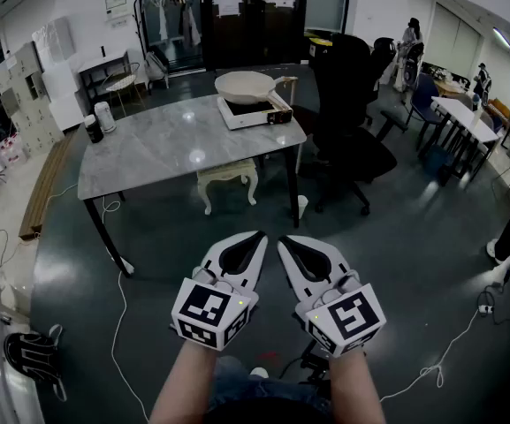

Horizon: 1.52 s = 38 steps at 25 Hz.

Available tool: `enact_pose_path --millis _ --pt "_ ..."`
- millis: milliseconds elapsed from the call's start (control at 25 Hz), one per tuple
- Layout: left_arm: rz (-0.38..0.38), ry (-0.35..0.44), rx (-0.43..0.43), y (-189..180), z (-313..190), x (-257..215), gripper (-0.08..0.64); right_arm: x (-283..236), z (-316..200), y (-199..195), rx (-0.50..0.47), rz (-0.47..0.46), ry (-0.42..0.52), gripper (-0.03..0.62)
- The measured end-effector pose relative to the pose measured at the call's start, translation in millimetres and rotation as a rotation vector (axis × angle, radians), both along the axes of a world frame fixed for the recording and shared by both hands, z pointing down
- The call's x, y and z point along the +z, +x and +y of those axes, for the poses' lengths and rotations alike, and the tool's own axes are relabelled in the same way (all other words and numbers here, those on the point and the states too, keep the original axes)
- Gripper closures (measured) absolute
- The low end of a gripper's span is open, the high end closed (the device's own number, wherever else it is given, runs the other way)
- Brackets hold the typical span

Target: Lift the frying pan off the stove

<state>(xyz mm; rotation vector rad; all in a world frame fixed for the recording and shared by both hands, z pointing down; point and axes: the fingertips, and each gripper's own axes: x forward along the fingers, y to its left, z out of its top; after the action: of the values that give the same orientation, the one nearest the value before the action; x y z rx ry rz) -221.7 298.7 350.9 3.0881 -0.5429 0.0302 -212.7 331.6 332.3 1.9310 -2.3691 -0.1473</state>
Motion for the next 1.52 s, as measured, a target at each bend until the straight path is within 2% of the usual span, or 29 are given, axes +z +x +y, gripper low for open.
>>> enact_pose_path --millis 320,520,680,960,1080,1280,1520 --pt "-0.021 0.008 0.017 9.8 6.6 2.8 0.548 4.2 10.7 14.4 0.032 -0.032 0.007 0.568" --pt "-0.037 0.027 0.032 12.3 8.9 5.9 0.548 6.5 9.1 11.2 0.034 -0.018 0.012 0.568" --pt "-0.018 0.021 0.022 12.4 -5.9 6.3 0.548 9.8 -0.9 13.4 0.054 0.0 0.016 0.568" --pt "-0.001 -0.012 0.012 31.0 -51.7 9.8 0.546 5.9 -34.2 39.1 0.076 -0.016 0.032 0.568" --pt "0.009 -0.037 -0.002 45.4 -86.1 7.1 0.546 4.3 -62.8 53.8 0.075 0.016 0.009 0.567" --pt "-0.002 -0.064 0.023 74.1 -142.8 -1.3 0.547 -6.0 -115.8 77.9 0.035 0.04 0.011 0.566" --pt "0.024 -0.16 0.065 108.9 -211.8 -3.0 0.548 -20.4 -184.3 103.1 0.003 0.084 0.023 0.566"
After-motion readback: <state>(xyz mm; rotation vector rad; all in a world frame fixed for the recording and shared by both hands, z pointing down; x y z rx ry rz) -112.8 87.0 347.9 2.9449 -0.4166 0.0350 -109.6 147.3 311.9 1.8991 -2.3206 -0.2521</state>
